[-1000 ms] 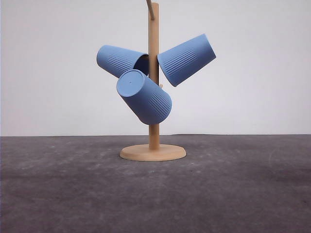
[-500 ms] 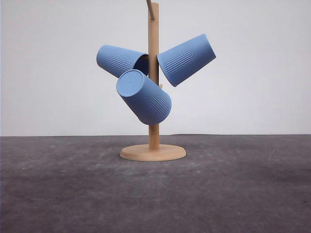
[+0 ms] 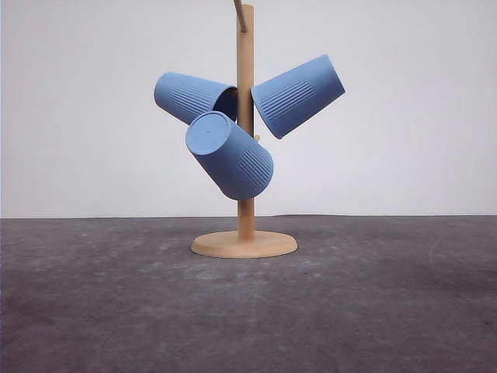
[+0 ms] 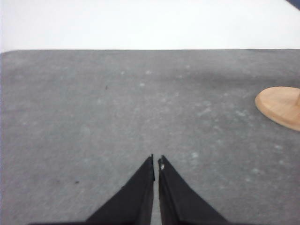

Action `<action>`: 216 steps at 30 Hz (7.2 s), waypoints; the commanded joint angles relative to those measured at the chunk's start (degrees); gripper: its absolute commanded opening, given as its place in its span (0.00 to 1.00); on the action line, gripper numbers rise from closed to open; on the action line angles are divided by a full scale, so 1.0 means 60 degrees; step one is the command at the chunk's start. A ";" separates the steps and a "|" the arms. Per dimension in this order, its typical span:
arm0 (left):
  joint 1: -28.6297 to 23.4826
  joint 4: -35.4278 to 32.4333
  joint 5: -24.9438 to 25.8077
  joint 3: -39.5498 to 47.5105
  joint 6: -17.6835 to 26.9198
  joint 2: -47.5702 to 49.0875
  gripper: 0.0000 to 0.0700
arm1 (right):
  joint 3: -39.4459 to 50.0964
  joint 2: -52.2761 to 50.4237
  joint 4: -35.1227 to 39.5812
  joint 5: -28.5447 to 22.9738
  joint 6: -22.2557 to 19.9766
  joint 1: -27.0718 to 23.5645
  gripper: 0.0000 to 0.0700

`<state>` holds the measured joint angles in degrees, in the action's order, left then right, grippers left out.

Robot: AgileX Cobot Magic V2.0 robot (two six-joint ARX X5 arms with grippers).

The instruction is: Place three cups

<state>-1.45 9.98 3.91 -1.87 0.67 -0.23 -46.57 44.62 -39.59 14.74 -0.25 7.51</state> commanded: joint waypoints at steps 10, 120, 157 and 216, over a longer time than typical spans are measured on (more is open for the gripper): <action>0.0058 -0.0153 -0.0341 0.0193 0.0011 -0.0007 0.00 | -0.0127 0.0033 0.0102 0.0004 -0.0054 0.0022 0.03; 0.0058 -0.0157 -0.0341 0.0193 0.0015 -0.0007 0.00 | 0.7646 -0.7402 0.5662 -0.2463 0.0372 -0.0852 0.03; 0.0058 -0.0157 -0.0337 0.0193 0.0015 -0.0007 0.00 | 0.7646 -0.7402 0.5665 -0.2463 0.0372 -0.0852 0.03; 0.0058 -0.0157 -0.0339 0.0193 0.0015 -0.0007 0.00 | 0.7646 -0.7402 0.5662 -0.2466 0.0372 -0.0852 0.03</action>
<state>-1.21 9.91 1.83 -1.87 0.62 -0.32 -0.88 0.25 -6.39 -0.04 1.37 2.31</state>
